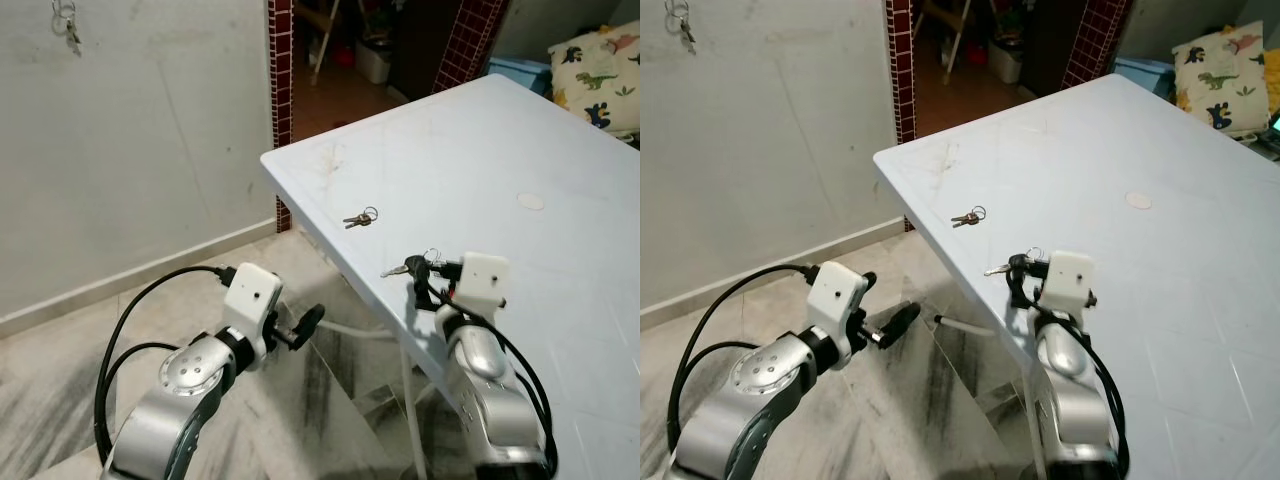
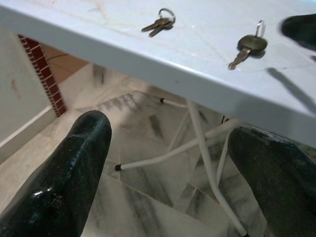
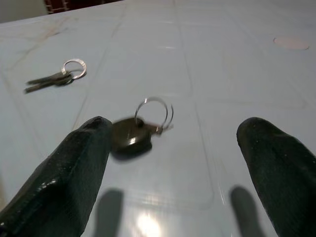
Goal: Hang keys on a hook
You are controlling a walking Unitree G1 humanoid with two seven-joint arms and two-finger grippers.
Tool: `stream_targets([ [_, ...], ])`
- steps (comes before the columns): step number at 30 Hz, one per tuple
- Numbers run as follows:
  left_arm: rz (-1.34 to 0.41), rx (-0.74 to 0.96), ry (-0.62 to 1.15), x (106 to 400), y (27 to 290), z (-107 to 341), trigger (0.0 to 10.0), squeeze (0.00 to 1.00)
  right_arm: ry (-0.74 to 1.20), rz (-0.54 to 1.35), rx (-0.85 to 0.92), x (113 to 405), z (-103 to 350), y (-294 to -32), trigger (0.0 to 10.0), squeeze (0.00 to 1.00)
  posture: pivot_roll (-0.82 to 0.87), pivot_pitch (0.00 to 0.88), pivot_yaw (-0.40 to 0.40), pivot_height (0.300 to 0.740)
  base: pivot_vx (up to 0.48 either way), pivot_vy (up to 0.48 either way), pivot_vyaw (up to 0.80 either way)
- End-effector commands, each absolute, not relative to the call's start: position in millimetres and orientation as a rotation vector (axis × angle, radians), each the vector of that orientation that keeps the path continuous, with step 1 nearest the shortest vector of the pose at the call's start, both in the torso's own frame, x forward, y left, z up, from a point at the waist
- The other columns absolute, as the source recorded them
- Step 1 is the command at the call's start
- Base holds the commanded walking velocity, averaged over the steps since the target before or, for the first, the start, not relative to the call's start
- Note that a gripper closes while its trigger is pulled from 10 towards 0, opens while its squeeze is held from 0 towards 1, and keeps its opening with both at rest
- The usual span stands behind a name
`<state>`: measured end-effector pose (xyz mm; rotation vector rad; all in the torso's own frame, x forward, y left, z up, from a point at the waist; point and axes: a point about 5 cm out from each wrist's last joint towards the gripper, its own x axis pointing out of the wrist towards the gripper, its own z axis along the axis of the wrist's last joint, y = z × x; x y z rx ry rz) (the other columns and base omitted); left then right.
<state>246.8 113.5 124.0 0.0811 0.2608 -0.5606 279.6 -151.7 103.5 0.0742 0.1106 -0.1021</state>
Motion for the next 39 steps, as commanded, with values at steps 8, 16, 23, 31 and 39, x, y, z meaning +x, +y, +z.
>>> stream_targets([
  [8, -0.562, 0.071, 0.201, 250.9, 106.8, 133.7, 10.0, 0.0, 0.112, 0.054, 0.141, 285.3, 111.9, -124.5, 10.0, 0.0, 0.19, 0.083, -0.059, 0.74, 0.0, 0.0, 0.0],
  [16, -0.534, 0.076, 0.196, 250.2, 112.2, 133.6, 10.0, 0.0, 0.149, 0.101, 0.154, 281.8, 111.6, -115.7, 0.0, 0.0, 0.19, 0.088, -0.055, 0.74, 0.0, 0.0, 0.0],
  [23, -0.544, 0.075, 0.196, 251.4, 109.8, 133.9, 10.0, 0.0, 0.188, 0.081, 0.13, 282.1, 106.6, -116.2, 0.0, 0.0, 0.19, 0.089, -0.049, 0.74, 0.0, 0.0, 0.0],
  [31, -0.547, 0.074, 0.188, 254.1, 107.1, 135.4, 10.0, 0.0, 0.197, 0.047, 0.095, 294.5, 104.8, -110.6, 10.0, 0.0, 0.19, 0.089, -0.053, 0.74, 0.0, 0.0, 0.0],
  [39, -0.543, 0.071, 0.182, 254.6, 106.3, 136.6, 10.0, 0.0, 0.192, 0.038, 0.074, 305.7, 105.7, -104.4, 10.0, 0.0, 0.2, 0.088, -0.055, 0.74, 0.0, 0.0, 0.0],
])
